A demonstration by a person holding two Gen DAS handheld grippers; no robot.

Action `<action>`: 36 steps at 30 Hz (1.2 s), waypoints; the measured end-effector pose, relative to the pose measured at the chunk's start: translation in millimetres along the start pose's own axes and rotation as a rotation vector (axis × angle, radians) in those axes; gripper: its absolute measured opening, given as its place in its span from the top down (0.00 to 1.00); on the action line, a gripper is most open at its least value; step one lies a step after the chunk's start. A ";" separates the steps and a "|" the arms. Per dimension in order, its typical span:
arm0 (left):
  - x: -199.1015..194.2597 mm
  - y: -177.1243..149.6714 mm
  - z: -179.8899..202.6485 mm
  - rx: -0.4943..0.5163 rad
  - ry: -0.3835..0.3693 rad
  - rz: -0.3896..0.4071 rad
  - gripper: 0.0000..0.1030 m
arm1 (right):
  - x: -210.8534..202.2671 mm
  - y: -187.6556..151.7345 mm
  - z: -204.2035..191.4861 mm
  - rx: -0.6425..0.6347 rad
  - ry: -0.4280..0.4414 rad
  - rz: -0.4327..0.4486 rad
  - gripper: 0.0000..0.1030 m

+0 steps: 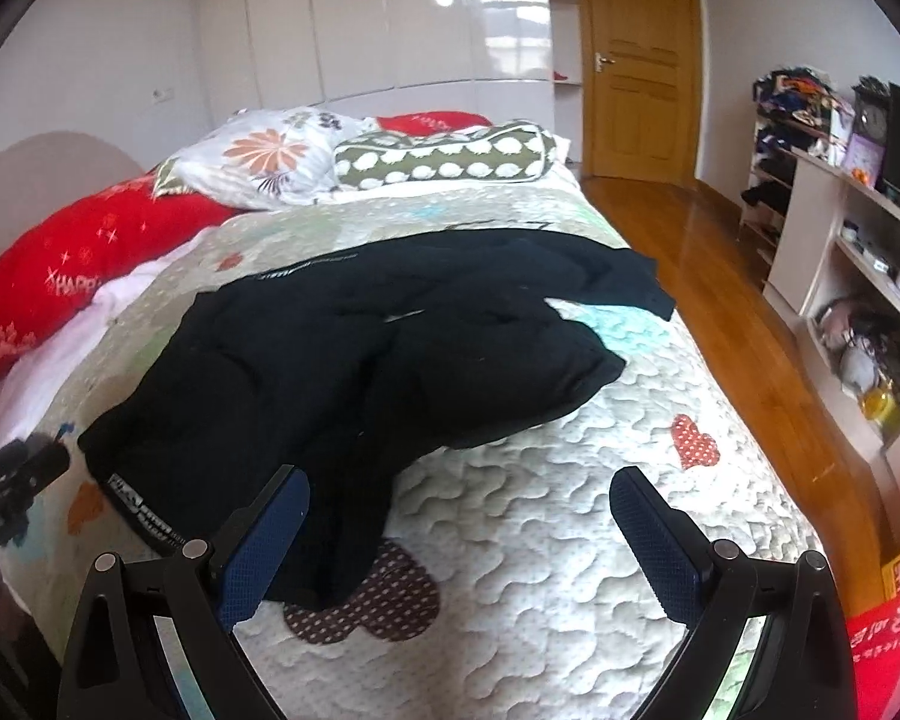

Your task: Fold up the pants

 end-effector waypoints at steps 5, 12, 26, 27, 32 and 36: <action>-2.5 -0.1 13.6 0.044 0.020 0.020 0.10 | 0.3 2.3 -3.3 -0.007 0.021 0.004 0.02; -3.1 -0.6 20.6 0.037 -0.004 0.000 0.10 | -5.4 -0.3 -12.0 -0.023 0.045 0.019 0.02; -0.2 -2.3 24.8 0.056 0.006 0.001 0.10 | -3.6 -2.0 -5.3 -0.003 0.039 0.000 0.02; 0.7 -2.4 25.5 0.058 0.009 0.001 0.10 | -3.8 -2.1 -4.0 0.003 0.037 0.001 0.02; 3.8 -3.6 25.1 0.054 0.009 -0.010 0.10 | -2.5 -4.4 -0.9 0.016 0.042 -0.006 0.02; 6.6 -5.5 21.5 0.043 0.001 -0.023 0.10 | 0.0 -5.8 2.5 0.016 0.033 -0.015 0.02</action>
Point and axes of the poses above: each gripper's, at about its wrist camera, not at the fingertips, and x roughly the way its jaws point, z to its right, y to its top, the point moved 8 cm from there along x, roughly the way its jaws point, and after that the axes turned 6 degrees about y, right-handed, at the moved point
